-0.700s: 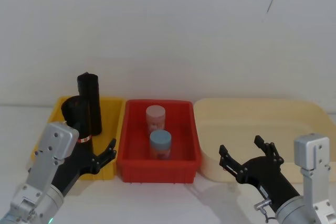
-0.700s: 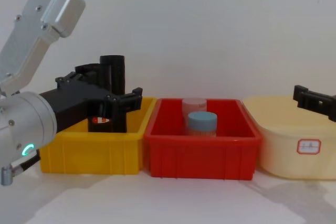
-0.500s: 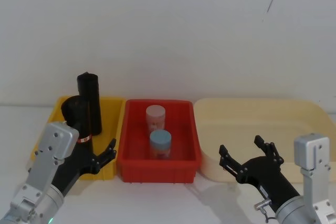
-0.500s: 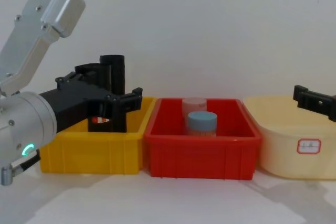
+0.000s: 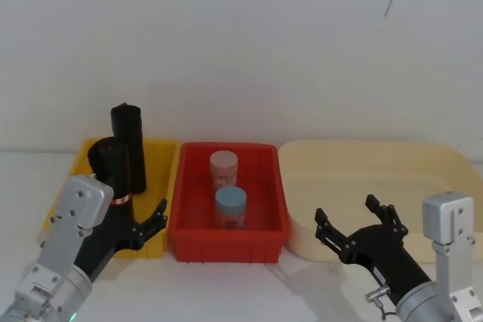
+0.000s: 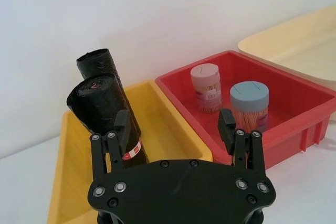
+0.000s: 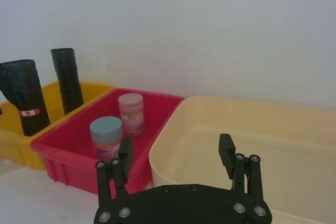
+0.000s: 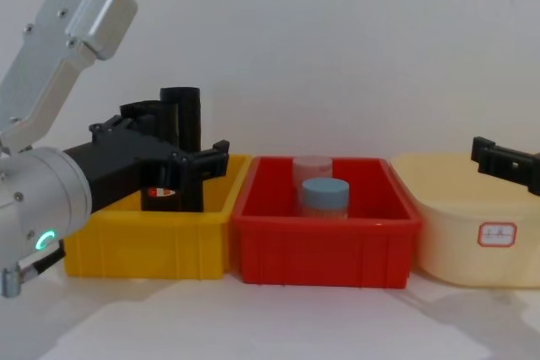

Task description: Pick up the garbage bag with the one hand and transfer it to the other hand.

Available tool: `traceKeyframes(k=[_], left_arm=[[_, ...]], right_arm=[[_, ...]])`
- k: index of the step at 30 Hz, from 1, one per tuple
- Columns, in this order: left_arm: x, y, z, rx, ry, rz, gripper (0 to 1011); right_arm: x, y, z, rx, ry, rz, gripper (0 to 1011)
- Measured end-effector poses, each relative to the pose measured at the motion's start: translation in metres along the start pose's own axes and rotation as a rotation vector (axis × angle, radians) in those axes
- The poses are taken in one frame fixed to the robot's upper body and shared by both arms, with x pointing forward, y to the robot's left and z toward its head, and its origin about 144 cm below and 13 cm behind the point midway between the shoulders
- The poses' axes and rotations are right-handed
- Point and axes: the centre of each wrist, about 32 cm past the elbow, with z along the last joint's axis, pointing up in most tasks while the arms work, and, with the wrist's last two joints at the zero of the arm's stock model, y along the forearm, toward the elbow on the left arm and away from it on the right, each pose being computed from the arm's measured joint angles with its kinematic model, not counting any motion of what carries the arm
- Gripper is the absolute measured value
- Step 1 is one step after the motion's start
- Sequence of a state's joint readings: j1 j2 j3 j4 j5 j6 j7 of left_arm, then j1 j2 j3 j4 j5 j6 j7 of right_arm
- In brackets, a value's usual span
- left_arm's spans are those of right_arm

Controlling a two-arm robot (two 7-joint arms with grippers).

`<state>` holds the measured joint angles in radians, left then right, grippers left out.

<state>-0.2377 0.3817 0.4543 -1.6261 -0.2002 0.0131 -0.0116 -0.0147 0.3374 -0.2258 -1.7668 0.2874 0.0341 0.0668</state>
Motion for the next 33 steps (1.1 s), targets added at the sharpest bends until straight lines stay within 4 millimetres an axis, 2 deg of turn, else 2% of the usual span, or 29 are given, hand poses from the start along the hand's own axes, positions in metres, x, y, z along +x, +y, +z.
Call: traceKeyframes(k=[33], left_arm=[[0.031, -0.006, -0.012, -0.046, 0.067, 0.028, 1001]], right_arm=[[0.0, 0.0, 0.0, 0.0, 0.0, 0.0, 1000]])
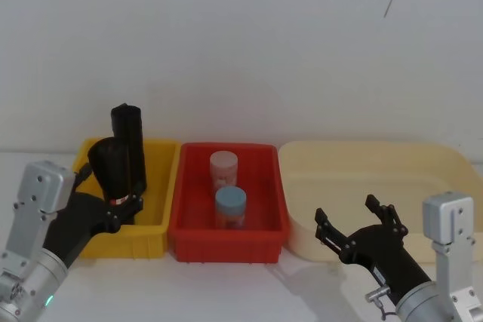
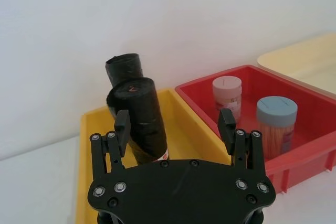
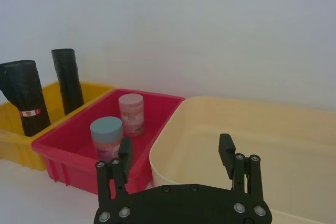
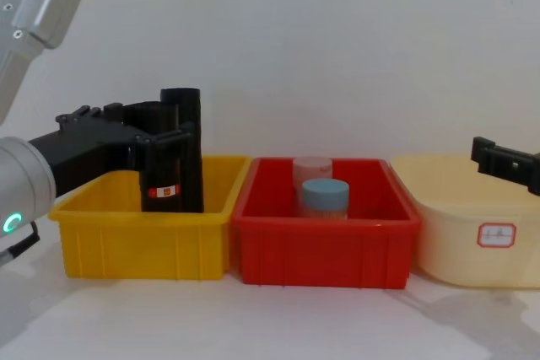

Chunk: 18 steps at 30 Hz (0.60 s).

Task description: Pick up the garbage bag with the one hand and transfer it to the other hand.

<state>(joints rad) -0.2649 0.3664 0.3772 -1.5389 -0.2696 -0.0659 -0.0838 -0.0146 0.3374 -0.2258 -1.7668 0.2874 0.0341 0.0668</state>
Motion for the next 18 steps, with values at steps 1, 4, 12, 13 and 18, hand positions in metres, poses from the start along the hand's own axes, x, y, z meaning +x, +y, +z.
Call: traceKeyframes(k=[1, 4, 12, 13, 18], left_arm=[[0.001, 0.0, -0.001, -0.001, 0.006, 0.003, 1001], [0.003, 0.0, -0.002, -0.002, 0.013, 0.01, 1001], [0.009, 0.0, -0.005, 0.001, 0.03, 0.034, 1001], [0.009, 0.0, -0.005, 0.001, 0.031, 0.036, 1001], [0.012, 0.0, -0.008, 0.008, 0.038, 0.053, 1001]], right_arm=[[0.0, 0.0, 0.0, 0.0, 0.0, 0.0, 1000], [0.0, 0.0, 0.0, 0.0, 0.0, 0.0, 1000], [0.0, 0.0, 0.0, 0.0, 0.0, 0.0, 1000], [0.0, 0.0, 0.0, 0.0, 0.0, 0.0, 1000], [0.0, 0.0, 0.0, 0.0, 0.0, 0.0, 1000]])
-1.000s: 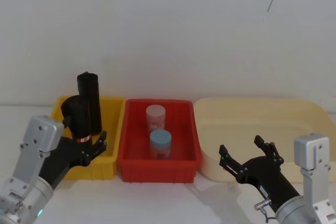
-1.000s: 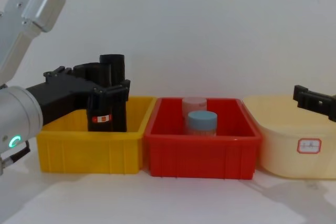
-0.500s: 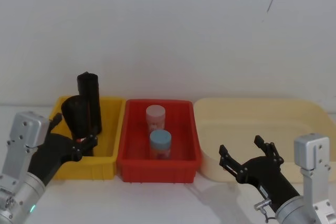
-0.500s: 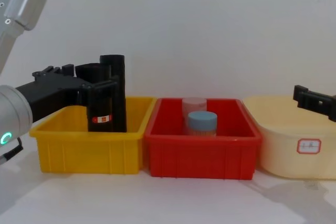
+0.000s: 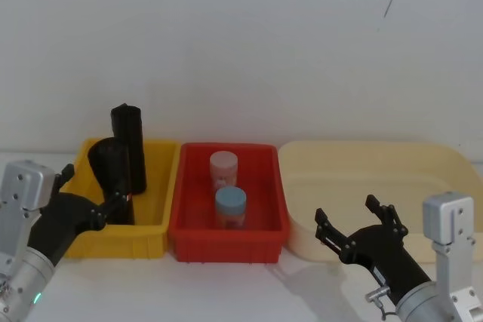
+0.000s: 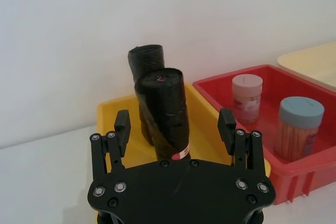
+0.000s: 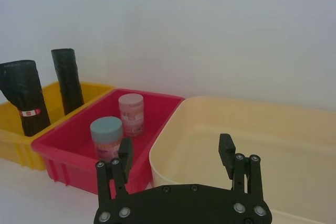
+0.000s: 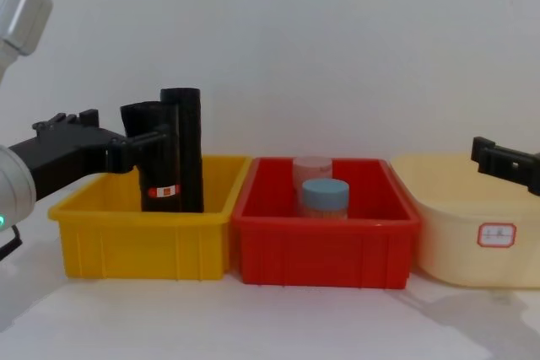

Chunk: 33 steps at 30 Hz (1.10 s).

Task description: Pick up the garbage bag with the one hand and transfer it to the other hand.

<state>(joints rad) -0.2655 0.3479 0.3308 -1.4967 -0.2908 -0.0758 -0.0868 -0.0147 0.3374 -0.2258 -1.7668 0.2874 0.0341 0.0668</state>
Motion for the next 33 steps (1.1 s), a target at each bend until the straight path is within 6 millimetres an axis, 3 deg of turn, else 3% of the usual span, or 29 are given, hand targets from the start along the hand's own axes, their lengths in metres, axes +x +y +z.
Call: traceKeyframes(k=[16, 33], left_arm=[[0.006, -0.013, -0.006, 0.005, 0.016, 0.018, 1001], [0.012, -0.044, -0.014, 0.006, 0.043, -0.016, 1002]], right_arm=[[0.0, 0.0, 0.0, 0.0, 0.0, 0.0, 1000], [0.0, 0.0, 0.0, 0.0, 0.0, 0.0, 1000]])
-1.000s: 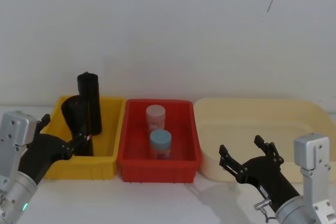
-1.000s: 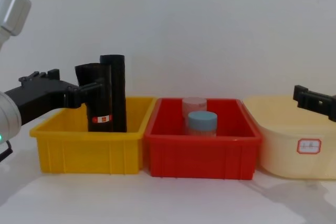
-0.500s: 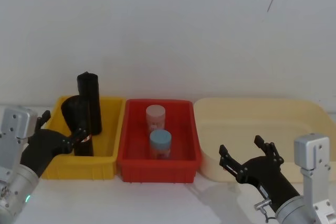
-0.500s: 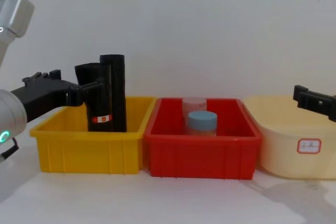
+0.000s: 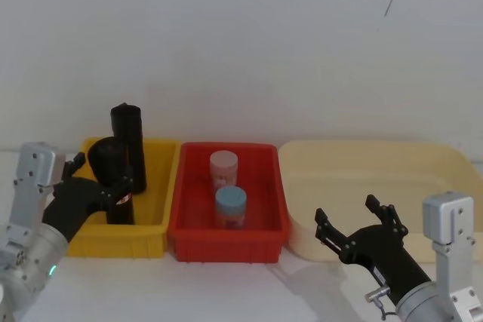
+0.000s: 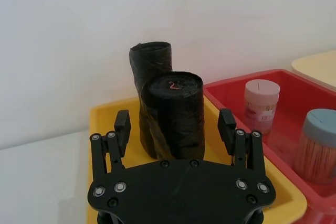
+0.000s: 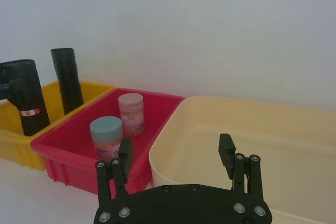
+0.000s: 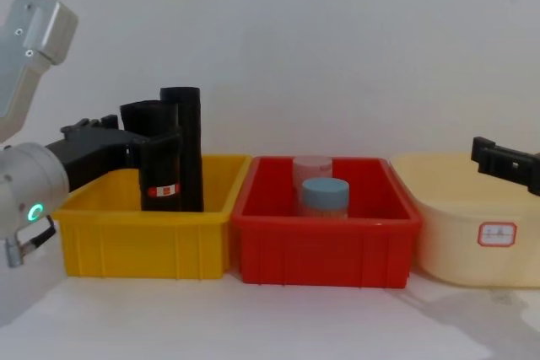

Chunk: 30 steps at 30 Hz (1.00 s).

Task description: Pick up the garbage bag with the one hand and transfer it to the other hand.

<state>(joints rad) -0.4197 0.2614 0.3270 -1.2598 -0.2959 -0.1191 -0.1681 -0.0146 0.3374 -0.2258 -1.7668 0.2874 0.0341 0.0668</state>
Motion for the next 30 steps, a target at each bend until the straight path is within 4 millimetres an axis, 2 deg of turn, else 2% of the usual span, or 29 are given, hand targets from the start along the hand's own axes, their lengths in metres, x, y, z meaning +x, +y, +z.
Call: traceKeyframes(k=[10, 17, 23, 27, 30], left_arm=[[0.005, -0.02, -0.007, 0.004, 0.03, -0.025, 999], [0.008, -0.032, -0.01, 0.004, 0.047, -0.047, 865], [0.011, -0.038, -0.011, 0.003, 0.056, -0.063, 685], [0.012, -0.039, -0.01, -0.001, 0.057, -0.067, 531], [0.013, -0.039, -0.009, -0.007, 0.056, -0.068, 507]], right_arm=[[0.0, 0.0, 0.0, 0.0, 0.0, 0.0, 1000], [0.0, 0.0, 0.0, 0.0, 0.0, 0.0, 1000], [0.0, 0.0, 0.0, 0.0, 0.0, 0.0, 1000], [0.0, 0.0, 0.0, 0.0, 0.0, 0.0, 1000], [0.0, 0.0, 0.0, 0.0, 0.0, 0.0, 1000]])
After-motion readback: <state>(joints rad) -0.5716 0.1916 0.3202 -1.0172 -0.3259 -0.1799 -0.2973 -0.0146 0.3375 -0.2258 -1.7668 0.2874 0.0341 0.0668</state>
